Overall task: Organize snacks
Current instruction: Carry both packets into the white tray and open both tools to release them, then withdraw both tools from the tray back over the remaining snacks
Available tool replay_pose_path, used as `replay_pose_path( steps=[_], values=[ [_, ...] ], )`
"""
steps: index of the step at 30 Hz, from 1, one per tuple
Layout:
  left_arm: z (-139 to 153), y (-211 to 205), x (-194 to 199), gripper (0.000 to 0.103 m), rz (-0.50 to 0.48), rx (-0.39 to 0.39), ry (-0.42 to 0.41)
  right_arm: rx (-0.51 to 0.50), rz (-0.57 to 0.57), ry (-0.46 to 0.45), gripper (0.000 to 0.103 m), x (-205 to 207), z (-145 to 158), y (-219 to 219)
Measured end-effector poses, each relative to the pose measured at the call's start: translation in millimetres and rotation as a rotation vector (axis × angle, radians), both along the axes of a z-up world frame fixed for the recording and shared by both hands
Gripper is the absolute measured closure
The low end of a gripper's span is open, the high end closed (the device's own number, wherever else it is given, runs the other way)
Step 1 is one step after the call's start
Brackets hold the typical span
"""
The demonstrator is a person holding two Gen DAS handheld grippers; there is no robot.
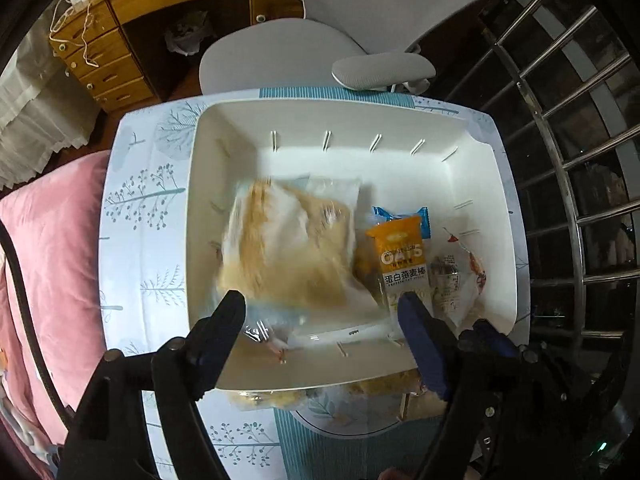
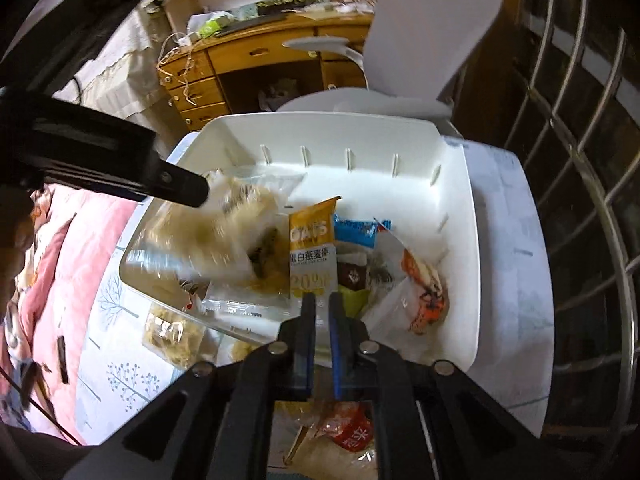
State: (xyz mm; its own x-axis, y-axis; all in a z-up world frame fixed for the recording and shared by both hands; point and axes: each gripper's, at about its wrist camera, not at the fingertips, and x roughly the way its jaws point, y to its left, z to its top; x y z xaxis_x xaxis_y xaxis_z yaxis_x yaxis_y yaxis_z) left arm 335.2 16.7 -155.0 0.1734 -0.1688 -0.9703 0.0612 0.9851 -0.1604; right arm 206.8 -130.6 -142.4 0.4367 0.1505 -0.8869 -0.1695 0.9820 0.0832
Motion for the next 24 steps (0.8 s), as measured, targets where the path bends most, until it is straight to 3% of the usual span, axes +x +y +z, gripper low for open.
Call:
replay_pose_path(
  steps=[11,16,24],
  values=[
    [40.1,1.9,-42.2,0.025,0.022,-0.002,-0.046,0.060,-0.071,-0.042,0.071,-30.7,32.5,-31.8],
    [62.6,-0.9,-76.2,0.025,0.019,-0.011,-0.086,0.095,-0.088,-0.057,0.066,-54.0,49.0,-48.8],
    [74.9,0.6,-128.6,0.024,0.039,-0.073,-0.073,0.152,-0.100,-0.014,0.064,-88.9,52.6,-65.8]
  ],
)
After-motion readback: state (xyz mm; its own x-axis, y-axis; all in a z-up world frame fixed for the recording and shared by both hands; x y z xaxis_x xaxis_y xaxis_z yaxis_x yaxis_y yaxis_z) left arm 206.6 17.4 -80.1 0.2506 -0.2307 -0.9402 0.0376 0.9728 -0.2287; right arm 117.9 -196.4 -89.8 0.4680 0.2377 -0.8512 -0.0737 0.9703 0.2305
